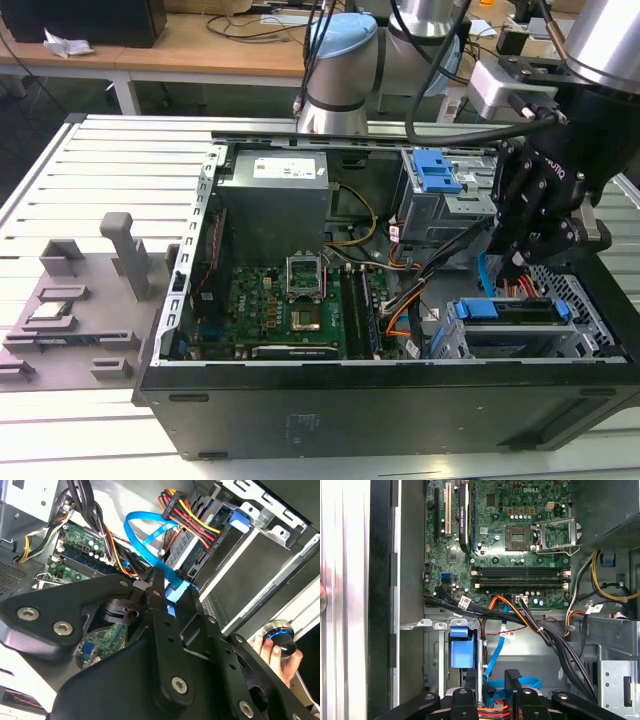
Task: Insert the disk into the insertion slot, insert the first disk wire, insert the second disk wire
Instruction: 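Insert the second disk wire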
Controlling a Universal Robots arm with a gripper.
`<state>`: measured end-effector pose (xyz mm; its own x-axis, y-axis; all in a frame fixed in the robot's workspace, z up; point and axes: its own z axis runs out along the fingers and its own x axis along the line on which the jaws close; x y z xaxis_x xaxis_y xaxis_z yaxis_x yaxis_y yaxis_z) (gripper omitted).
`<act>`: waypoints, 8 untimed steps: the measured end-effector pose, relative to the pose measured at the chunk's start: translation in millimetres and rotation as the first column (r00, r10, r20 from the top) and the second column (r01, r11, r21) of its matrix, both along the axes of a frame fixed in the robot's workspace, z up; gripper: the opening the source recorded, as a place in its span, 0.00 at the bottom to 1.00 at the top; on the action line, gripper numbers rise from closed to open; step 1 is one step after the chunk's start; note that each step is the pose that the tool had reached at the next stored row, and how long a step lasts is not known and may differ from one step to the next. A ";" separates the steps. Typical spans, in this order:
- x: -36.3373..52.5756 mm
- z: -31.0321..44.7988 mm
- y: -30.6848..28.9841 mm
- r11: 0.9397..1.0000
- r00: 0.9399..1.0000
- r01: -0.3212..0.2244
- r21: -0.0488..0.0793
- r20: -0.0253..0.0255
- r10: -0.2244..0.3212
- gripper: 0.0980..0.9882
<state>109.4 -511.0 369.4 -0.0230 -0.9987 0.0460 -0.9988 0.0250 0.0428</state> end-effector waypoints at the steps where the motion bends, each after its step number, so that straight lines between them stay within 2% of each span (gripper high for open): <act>1: 0.0 0.0 0.0 1.000 1.000 0.000 0.000 0.000 0.000 0.30; 4: 0.0 -0.1 0.0 1.000 1.000 0.000 -0.001 0.000 0.000 0.28; 5: 0.0 -0.1 0.0 1.000 1.000 0.000 -0.001 0.000 0.000 0.13; 6: 0.0 -0.1 0.0 1.000 1.000 0.000 -0.001 0.000 0.000 0.07; 8: 0.0 -0.1 0.0 1.000 1.000 0.000 -0.002 0.000 0.000 0.07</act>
